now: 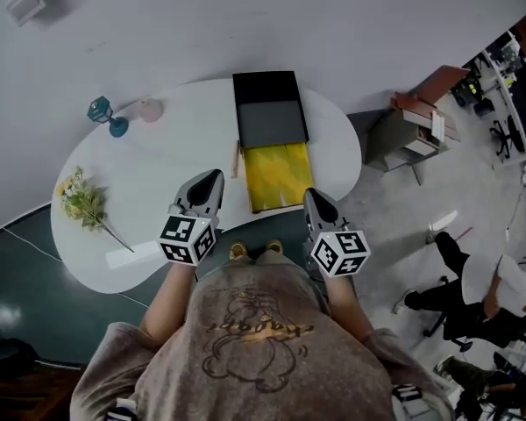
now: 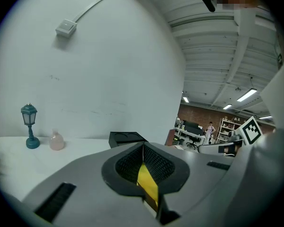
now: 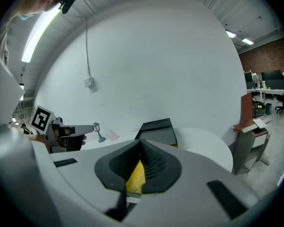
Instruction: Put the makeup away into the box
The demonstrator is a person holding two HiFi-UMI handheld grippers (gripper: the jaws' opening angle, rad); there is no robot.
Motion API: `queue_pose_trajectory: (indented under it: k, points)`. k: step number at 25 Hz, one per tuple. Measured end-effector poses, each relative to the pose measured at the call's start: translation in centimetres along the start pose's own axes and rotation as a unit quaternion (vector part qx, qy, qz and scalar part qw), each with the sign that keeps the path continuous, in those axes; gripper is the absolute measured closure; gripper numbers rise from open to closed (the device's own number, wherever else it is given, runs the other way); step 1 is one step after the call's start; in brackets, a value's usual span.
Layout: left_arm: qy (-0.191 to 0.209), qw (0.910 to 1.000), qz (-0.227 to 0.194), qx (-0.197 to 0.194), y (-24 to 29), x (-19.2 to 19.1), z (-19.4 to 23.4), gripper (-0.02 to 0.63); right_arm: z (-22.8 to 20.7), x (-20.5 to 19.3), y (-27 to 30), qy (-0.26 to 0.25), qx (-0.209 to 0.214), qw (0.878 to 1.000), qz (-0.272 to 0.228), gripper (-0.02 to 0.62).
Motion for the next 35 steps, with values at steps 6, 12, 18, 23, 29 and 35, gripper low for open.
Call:
queue_pose_trajectory:
  k: [6, 12, 18, 23, 29, 35]
  points:
    - [0.003, 0.9999, 0.005, 0.014, 1.4, 0.1, 0.1, 0.583, -1.1, 0.9, 1.6, -0.001, 0.013, 1.0, 0.002, 0.592]
    - [0.005, 0.9997, 0.004, 0.024, 2.4, 0.4, -0.1, 0.581, -2.1, 2.1, 3.0, -0.004, 0.026, 1.0, -0.003, 0.592]
    - [0.005, 0.9995, 0.004, 0.031, 3.1, 0.2, -0.2, 0.581, -2.5, 2.6, 3.9, -0.004, 0.036, 0.999, -0.007, 0.592]
    - [0.014, 0.9989, 0.004, 0.046, 3.7, 0.2, -0.3, 0.565, -3.2, 2.6, 4.2, 0.001, 0.041, 0.999, -0.005, 0.592]
    - [0.009, 0.9986, 0.011, 0.051, 4.3, 0.2, -0.4, 0.489, -4.1, 2.6, 4.4, 0.007, 0.042, 0.999, -0.003, 0.592]
    - [0.017, 0.9982, 0.013, 0.056, 4.9, 0.1, -0.6, 0.429, -4.9, 2.5, 4.3, 0.015, 0.04, 0.999, -0.004, 0.592]
Point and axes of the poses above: the fingertips, and each gripper's own axes: y forward along the fingers, z to its left, x out of its top, the point moved 8 cm from there along -y, backward along the fingers, and after that the axes turned 5 degrees about -z, right-handed, at the moved point
